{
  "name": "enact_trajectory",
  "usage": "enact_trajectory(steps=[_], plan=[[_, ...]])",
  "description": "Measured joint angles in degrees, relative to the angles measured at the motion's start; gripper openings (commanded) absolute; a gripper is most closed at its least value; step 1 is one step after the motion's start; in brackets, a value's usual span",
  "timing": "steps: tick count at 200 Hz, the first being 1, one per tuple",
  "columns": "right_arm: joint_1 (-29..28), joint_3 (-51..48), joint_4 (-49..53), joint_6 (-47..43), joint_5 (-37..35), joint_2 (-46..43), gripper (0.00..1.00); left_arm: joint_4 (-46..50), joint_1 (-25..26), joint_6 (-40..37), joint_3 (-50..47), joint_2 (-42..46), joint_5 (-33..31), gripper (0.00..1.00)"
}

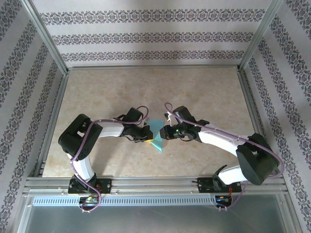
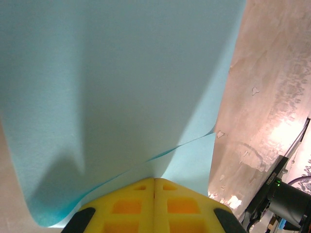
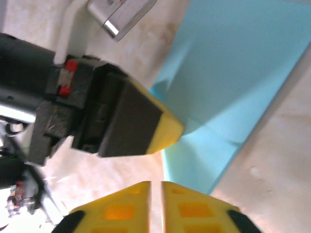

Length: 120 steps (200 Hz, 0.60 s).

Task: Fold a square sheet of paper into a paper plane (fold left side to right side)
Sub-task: Third fold the triangle at the center of the table.

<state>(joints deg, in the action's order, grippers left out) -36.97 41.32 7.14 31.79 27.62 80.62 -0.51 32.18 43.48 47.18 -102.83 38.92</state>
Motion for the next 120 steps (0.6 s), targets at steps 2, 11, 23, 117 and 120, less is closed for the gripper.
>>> enact_trajectory(steps=[2,11,23,117,120], plan=[[0.0,-0.15,-0.15,0.44,0.35,0.02,0.07,0.04,0.0,0.0,0.0,0.0,0.0,0.0],[-0.24,-1.16,-1.27,2.47,2.62,0.31,0.04,0.07,0.0,0.0,0.02,0.0,0.0,0.0],[-0.9,-2.62,-3.26,5.57,5.25,1.25,0.03,0.07,0.0,0.0,0.02,0.0,0.0,0.0],[-3.3,-5.49,-12.35,15.23,10.03,10.71,0.0,0.17,0.0,0.0,0.11,-0.07,0.02,0.0],[-3.3,-5.51,-12.44,15.26,10.03,10.71,0.0,0.17,0.0,0.0,0.11,-0.07,0.02,0.0]])
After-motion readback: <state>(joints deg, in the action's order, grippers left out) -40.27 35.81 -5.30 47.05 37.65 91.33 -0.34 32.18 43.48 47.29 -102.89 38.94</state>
